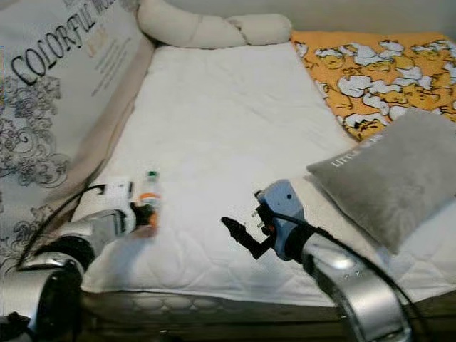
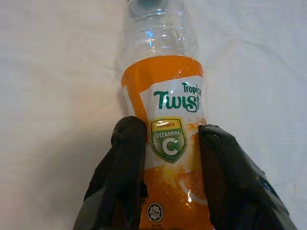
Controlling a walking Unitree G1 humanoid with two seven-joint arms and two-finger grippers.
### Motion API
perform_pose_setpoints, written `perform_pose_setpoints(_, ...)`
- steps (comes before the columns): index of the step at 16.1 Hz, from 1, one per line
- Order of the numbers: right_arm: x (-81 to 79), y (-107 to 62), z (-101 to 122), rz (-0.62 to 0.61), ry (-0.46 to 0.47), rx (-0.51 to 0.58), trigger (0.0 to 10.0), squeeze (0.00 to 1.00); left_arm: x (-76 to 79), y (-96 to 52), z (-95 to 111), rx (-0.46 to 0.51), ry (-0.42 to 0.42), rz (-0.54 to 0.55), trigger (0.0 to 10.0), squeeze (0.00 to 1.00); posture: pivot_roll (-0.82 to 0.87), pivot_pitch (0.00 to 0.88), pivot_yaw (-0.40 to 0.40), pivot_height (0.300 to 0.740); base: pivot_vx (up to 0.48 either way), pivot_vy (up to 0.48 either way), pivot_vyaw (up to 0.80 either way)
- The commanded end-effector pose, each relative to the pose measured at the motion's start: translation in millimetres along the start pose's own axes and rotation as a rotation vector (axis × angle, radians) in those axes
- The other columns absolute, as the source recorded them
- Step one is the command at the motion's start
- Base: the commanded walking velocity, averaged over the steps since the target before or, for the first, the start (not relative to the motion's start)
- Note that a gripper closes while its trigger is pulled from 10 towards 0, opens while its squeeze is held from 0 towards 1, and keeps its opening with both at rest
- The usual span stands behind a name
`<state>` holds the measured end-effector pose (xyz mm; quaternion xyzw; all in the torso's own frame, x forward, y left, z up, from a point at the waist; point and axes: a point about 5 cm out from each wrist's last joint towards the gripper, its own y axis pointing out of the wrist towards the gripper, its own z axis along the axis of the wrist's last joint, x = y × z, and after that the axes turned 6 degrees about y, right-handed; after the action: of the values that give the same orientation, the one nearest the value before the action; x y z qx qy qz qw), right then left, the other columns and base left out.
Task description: Clean up the room
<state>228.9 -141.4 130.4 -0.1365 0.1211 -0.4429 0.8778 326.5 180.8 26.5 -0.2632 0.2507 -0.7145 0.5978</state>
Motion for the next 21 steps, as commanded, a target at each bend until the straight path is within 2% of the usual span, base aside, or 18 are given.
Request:
perform_pose_setpoints(1, 2.8, 1.4, 0.0, -0.048, -0.004, 0.022, 10.0, 1.0, -1.1, 0.3, -12.2, -0.025, 0.072, 0.017, 0.0, 0.0, -0.17, 0.0, 0.059, 0.74, 0.0, 0.0, 0.0)
perform_pose_setpoints(3, 3.4, 4.1, 1.1, -0.064, 0.016, 0.039, 10.0, 0.91, -0.5, 0.4, -13.1, -0.006, 0.16, 0.007, 0.0, 0.0, -0.17, 0.0, 0.066, 0.74, 0.0, 0.0, 0.0)
perform_pose_setpoints(4, 3.3, 4.1, 0.9, -0.062, 0.008, 0.041, 10.0, 0.81, 0.0, 0.2, -12.3, -0.008, 0.136, -0.01, 0.0, 0.0, -0.18, 0.0, 0.072, 0.74, 0.0, 0.0, 0.0)
perform_pose_setpoints(6, 7.6, -1.1, 0.2, -0.083, -0.004, 0.047, 10.0, 0.79, -5.2, -1.5, -0.3, 0.058, 0.212, 0.038, 0.0, 0.0, -0.19, 0.0, 0.079, 0.74, 0.0, 0.0, 0.0)
perform_pose_setpoints(7, 12.9, -5.6, -1.6, -0.117, -0.01, 0.05, 10.0, 0.64, -8.0, -3.3, 9.2, 0.117, 0.241, 0.052, 0.0, 0.0, -0.19, 0.0, 0.081, 0.74, 0.0, 0.0, 0.0)
perform_pose_setpoints(8, 16.8, -8.7, -3.4, -0.147, -0.007, 0.052, 10.0, 0.29, -8.7, -5.2, 17.4, 0.181, 0.25, 0.051, 0.0, 0.0, -0.19, 0.0, 0.083, 0.74, 0.0, 0.0, 0.0)
perform_pose_setpoints(9, 24.3, -12.8, -8.1, -0.222, 0.009, 0.059, 10.0, 0.0, -3.5, -11.4, 36.3, 0.362, 0.241, 0.001, 0.0, 0.0, -0.19, 0.0, 0.087, 0.74, 0.0, 0.0, 0.0)
perform_pose_setpoints(11, 32.7, -12.7, -13.9, -0.346, 0.048, 0.083, 10.0, 0.0, 3.2, -22.5, 47.5, 0.514, 0.249, -0.073, 0.0, 0.0, -0.18, 0.0, 0.098, 0.74, 0.0, 0.0, 0.0)
perform_pose_setpoints(13, 30.6, -7.0, -17.5, -0.423, 0.143, 0.129, 10.0, 0.0, 4.8, -37.3, 43.7, 0.597, 0.243, -0.087, 0.0, 0.0, -0.16, 0.0, 0.096, 0.74, 0.0, 0.0, 0.0)
perform_pose_setpoints(16, 24.7, -0.8, -24.2, -0.484, 0.221, 0.157, 10.0, 0.0, 9.2, -59.9, 33.7, 0.658, 0.239, -0.058, 0.0, 0.0, -0.14, 0.0, 0.089, 0.74, 0.0, 0.0, 0.0)
perform_pose_setpoints(19, 21.6, 7.8, -25.6, -0.507, 0.234, 0.169, 10.0, 0.0, 12.5, -73.4, 33.1, 0.69, 0.223, -0.014, 0.0, 0.0, -0.11, 0.0, 0.074, 0.74, 0.0, 0.0, 0.0)
perform_pose_setpoints(21, 22.1, 8.6, -25.0, -0.519, 0.242, 0.178, 10.0, 0.0, 13.1, -79.1, 34.9, 0.702, 0.262, 0.011, 0.3, 0.0, -0.1, 0.0, 0.072, 0.74, 0.0, 0.0, 0.0)
